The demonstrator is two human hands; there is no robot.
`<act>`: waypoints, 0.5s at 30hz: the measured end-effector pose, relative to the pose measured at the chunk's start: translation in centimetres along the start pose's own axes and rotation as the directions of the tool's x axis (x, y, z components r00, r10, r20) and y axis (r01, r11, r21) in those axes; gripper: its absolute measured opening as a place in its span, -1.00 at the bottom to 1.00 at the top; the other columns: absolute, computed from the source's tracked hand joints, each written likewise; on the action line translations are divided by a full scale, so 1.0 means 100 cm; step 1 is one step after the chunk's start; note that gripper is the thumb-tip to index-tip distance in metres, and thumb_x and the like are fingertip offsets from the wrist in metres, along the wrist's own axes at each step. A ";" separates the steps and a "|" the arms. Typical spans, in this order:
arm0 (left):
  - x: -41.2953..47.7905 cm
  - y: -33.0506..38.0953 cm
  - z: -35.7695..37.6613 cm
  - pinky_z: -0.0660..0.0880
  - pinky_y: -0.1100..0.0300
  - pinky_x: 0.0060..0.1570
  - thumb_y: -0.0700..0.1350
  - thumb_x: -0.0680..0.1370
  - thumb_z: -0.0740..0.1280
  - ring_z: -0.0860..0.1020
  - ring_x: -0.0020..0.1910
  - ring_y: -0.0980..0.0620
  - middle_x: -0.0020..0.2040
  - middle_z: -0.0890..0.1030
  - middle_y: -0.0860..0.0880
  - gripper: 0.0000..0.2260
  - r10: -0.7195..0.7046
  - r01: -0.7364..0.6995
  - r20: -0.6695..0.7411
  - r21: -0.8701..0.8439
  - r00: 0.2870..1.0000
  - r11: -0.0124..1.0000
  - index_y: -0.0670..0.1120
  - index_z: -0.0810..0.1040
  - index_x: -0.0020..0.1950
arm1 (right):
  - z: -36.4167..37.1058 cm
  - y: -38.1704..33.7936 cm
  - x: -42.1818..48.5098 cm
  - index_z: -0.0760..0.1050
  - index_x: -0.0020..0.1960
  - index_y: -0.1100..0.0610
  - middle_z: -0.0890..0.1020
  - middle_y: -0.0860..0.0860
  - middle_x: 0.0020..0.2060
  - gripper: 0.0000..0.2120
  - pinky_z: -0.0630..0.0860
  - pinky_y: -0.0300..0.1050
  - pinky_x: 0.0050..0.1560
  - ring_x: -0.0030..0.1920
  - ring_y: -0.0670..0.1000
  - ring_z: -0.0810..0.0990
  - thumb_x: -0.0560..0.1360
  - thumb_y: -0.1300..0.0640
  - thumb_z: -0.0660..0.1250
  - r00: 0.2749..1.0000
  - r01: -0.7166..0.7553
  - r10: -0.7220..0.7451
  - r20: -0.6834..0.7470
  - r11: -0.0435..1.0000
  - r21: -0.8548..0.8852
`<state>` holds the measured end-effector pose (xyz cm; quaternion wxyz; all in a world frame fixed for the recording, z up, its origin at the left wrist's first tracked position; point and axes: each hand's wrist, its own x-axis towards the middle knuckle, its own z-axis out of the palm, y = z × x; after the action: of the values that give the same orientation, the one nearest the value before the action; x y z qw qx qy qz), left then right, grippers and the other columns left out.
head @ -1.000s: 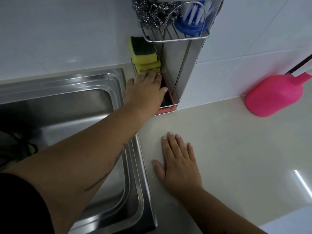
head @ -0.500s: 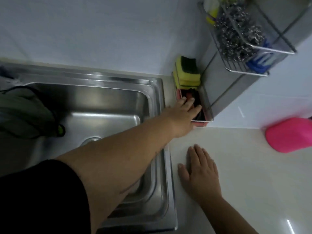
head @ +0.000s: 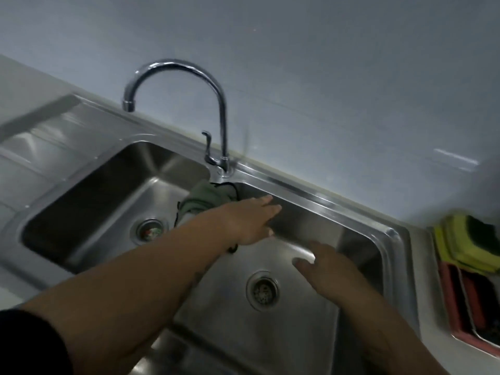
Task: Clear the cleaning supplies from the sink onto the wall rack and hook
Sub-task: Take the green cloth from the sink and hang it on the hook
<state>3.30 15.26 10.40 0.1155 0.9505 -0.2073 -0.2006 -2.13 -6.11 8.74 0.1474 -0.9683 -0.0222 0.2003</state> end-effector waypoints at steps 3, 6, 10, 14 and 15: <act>-0.019 -0.065 -0.005 0.09 0.02 0.49 0.12 0.60 0.19 0.09 0.56 -0.09 0.62 -0.04 -0.04 -0.37 -0.134 0.130 -0.073 -0.057 0.988 0.990 0.03 -0.02 0.59 | 0.000 -0.051 0.036 0.22 0.52 0.05 0.33 0.06 0.49 -0.34 0.28 -0.03 0.38 0.44 0.10 0.32 0.51 -0.22 0.22 0.998 0.065 -0.065 0.005 0.998 -0.002; -0.029 -0.111 0.005 0.24 -0.06 0.44 0.08 0.60 0.19 0.24 0.50 -0.15 0.62 0.00 -0.04 -0.37 -0.202 0.188 -0.074 -0.158 0.977 0.969 0.04 -0.03 0.59 | 0.003 -0.096 0.070 0.28 0.47 0.03 0.38 0.08 0.44 -0.38 0.35 0.02 0.36 0.39 0.13 0.38 0.48 -0.18 0.24 0.993 0.121 -0.120 0.006 0.992 -0.035; -0.032 -0.153 0.027 0.30 -0.13 0.38 0.08 0.60 0.13 0.30 0.47 -0.20 0.62 -0.02 -0.09 -0.37 -0.331 0.328 0.006 -0.163 0.943 0.931 0.09 -0.13 0.58 | 0.013 -0.141 0.109 0.41 0.32 0.07 0.50 0.09 0.27 -0.49 0.43 0.07 0.24 0.27 0.20 0.45 0.46 -0.16 0.22 0.981 0.192 -0.186 0.055 0.970 -0.148; -0.028 -0.184 0.047 0.42 -0.06 0.26 0.05 0.60 0.14 0.50 0.26 -0.18 0.40 0.45 -0.19 -0.34 -0.389 0.404 0.112 -0.218 0.914 0.888 0.09 -0.18 0.59 | 0.032 -0.169 0.140 0.26 0.45 0.08 0.37 0.09 0.40 -0.39 0.23 0.07 0.40 0.40 0.21 0.27 0.47 -0.13 0.22 0.974 0.224 -0.222 0.036 0.942 -0.249; -0.026 -0.190 0.050 0.44 -0.03 0.22 0.08 0.60 0.14 0.53 0.20 -0.17 0.31 0.52 -0.18 -0.33 -0.379 0.401 0.134 -0.244 0.916 0.883 0.08 -0.18 0.59 | 0.037 -0.173 0.146 0.19 0.49 0.08 0.32 0.09 0.44 -0.34 0.20 0.07 0.43 0.43 0.20 0.22 0.47 -0.13 0.23 0.974 0.226 -0.225 0.036 0.939 -0.258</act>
<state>5.65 32.61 1.03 0.1910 0.9393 0.0126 -0.2848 10.07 12.93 5.04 0.0411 -0.9697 -0.1594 0.1805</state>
